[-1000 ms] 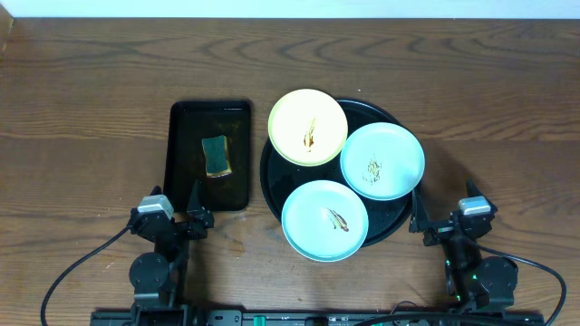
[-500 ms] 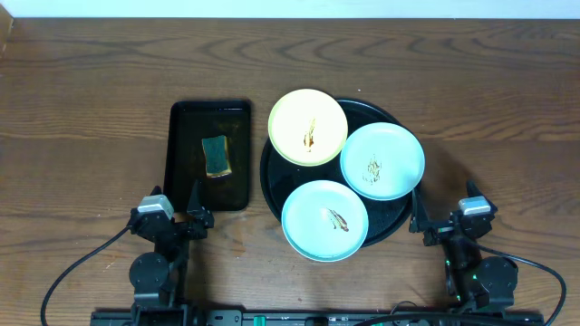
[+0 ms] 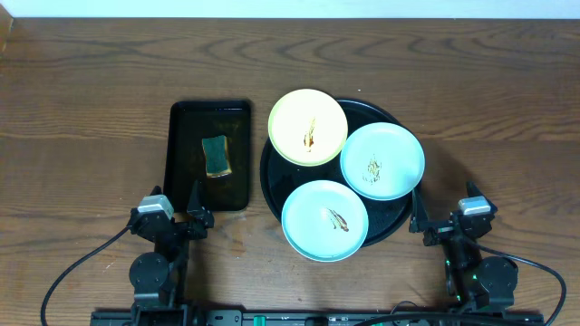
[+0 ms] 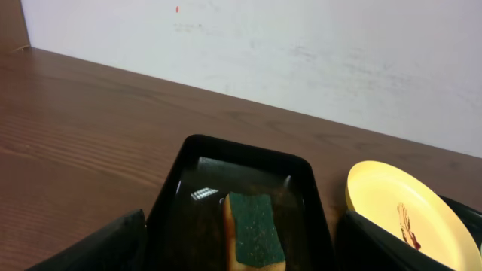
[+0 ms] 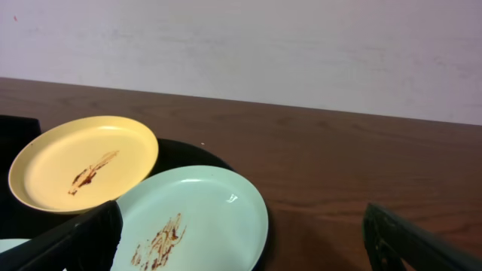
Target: Clean dirty plates on tray and stack at the side
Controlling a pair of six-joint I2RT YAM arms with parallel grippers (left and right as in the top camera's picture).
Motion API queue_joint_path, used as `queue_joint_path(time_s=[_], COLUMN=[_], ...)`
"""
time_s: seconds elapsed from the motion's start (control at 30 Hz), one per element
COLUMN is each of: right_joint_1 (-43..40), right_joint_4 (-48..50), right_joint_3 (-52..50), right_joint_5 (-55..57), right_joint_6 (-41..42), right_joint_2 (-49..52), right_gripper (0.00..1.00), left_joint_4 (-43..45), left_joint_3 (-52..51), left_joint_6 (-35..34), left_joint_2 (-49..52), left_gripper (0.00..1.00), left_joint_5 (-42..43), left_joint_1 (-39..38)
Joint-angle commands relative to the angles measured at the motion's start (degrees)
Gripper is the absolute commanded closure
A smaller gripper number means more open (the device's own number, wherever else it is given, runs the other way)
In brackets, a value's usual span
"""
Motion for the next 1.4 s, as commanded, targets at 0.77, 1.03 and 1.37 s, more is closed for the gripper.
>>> queue_joint_path(time_s=[0.77, 1.03, 1.37], right_joint_1=[0.7, 0.7, 0.7], right_joint_4=[-0.1, -0.1, -0.1], right_joint_3=[-0.1, -0.1, -0.1], right_joint_5=[-0.2, -0.2, -0.2], right_joint_6=[-0.6, -0.6, -0.6], right_joint_2=[-0.6, -0.6, -0.6], right_gripper=[0.01, 0.01, 0.01], left_joint_4=[-1.6, -9.3, -16.8], left_joint_3=[1.1, 11.1, 28.1], left_joint_6=[0.6, -1.9, -1.9], left_joint_2=[-0.2, 8.5, 34.9], left_gripper=[0.19, 0.19, 0.19], left_joint_5=[3.8, 4.3, 11.7], left_joint_1=[0.3, 0.3, 0.3])
